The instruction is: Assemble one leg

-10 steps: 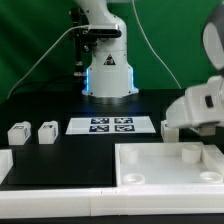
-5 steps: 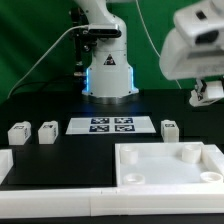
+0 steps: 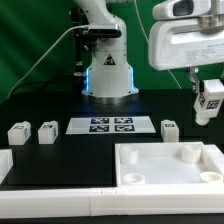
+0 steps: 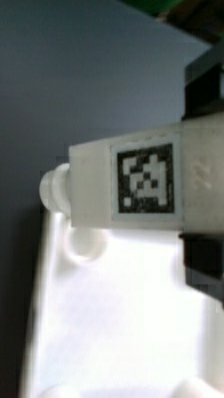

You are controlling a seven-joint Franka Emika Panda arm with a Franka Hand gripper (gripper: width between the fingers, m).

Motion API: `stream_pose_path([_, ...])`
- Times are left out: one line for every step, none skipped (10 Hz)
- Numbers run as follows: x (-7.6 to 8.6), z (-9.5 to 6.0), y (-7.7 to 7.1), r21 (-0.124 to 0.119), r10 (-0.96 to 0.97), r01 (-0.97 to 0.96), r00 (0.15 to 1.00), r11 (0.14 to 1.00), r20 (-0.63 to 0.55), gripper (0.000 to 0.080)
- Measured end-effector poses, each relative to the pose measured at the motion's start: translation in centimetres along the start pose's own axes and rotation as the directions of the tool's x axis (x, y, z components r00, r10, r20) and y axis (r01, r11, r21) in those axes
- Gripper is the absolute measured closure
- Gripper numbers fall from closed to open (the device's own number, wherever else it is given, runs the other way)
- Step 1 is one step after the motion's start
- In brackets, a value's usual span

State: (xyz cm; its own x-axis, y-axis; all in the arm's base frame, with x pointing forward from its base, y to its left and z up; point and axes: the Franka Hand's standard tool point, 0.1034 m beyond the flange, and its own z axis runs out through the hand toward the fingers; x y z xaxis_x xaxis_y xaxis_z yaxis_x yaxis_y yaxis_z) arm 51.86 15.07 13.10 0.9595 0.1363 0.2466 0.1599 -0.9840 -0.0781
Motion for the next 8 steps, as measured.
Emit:
stream_pose_path([-0.3,0.1,0.4,-0.001,-0.032,0.032,0.998,0.999,-0.058,0.0505])
stream_pose_path([0.4,-0.1,1.6,-0.012,-0.072,0.071,0.994,0.997,-0.079,0.0505])
stream_pose_path([1.9,-0.8,2.9,-0.026,-0.114,0.112,0.989,0.993,-0.089,0.0505])
stream_pose_path([3.5,-1.2,4.0,-0.041,-0.157,0.153,0.980,0.987,-0.125,0.0505])
stream_pose_path([4.1,-0.8,4.5,-0.047,-0.164,0.158,0.976,0.986,-0.146,0.0505])
stream_pose_path([4.2,-0.6,4.0,-0.041,-0.161,0.157,0.977,0.987,-0.138,0.0505])
stream_pose_path([4.2,-0.7,4.0,-0.042,-0.164,0.160,0.977,0.986,-0.138,0.0505])
stream_pose_path([4.2,-0.6,4.0,-0.042,-0.164,0.159,0.977,0.986,-0.137,0.0505])
